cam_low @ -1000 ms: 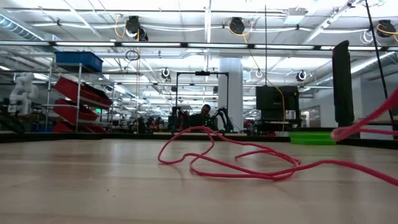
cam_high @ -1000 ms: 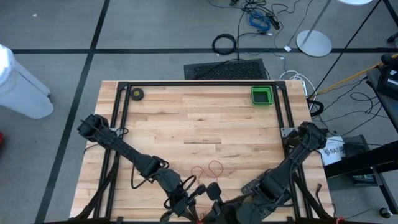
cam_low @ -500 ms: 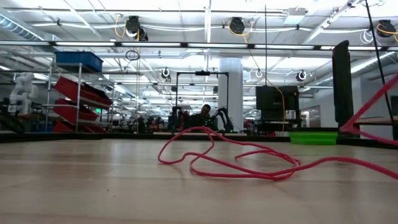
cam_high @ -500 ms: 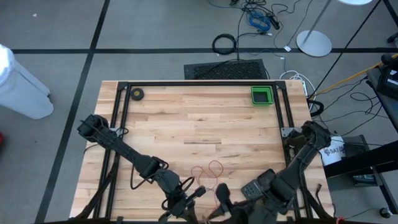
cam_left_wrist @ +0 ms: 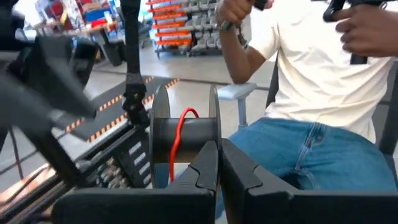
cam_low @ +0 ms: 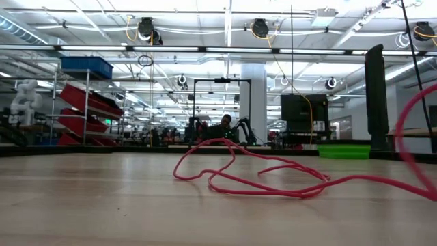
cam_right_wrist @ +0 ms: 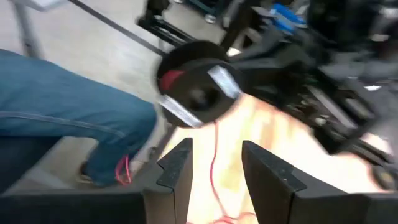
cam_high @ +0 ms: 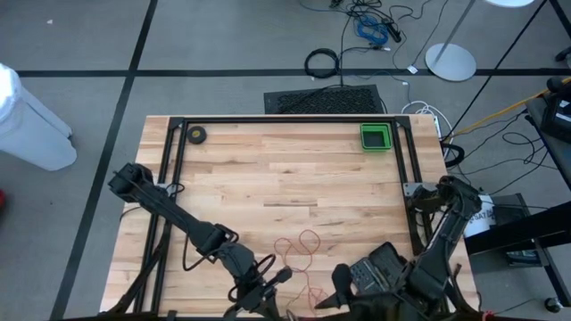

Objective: Coil cords
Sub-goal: Coil the red wire into the spool

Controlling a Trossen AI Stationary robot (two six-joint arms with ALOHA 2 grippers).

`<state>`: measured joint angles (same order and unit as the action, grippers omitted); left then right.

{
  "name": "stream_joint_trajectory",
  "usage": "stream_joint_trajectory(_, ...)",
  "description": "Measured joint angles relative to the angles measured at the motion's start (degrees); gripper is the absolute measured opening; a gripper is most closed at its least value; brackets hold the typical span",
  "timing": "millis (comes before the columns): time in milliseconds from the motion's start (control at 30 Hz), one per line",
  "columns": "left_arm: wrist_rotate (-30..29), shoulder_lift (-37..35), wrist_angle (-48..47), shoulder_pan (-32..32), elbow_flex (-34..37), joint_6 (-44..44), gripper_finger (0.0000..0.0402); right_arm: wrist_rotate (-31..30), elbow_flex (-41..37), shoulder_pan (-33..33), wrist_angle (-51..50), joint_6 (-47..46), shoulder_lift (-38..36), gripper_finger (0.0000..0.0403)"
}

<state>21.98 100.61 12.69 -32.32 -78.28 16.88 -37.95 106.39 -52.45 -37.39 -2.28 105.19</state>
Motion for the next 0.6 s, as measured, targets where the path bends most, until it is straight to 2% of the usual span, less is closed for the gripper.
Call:
stream_joint_trajectory(200,-5.4,-2.4,-3.0,-0.6,0.0,0.0,0.0008,7.8,0.0,1.2,1.9,-0.5,0.0,0.0125)
stream_joint_trajectory(367,-9.9,-4.7,-2.6,-2.4,0.0,0.4,0.0008,8.4,0.0,2.6,0.8,-1.2,0.0,0.0125)
stream_joint_trajectory(467,-10.3,-5.7,-2.7,-4.0,0.0,1.8,0.0008,10.3,0.0,3.4,0.2,-1.1,0.0,0.0125)
stream_joint_trajectory(600,-10.3,-6.1,-2.7,-6.4,0.0,4.8,0.0008,17.1,-0.7,5.0,2.7,1.4,0.0,0.0125)
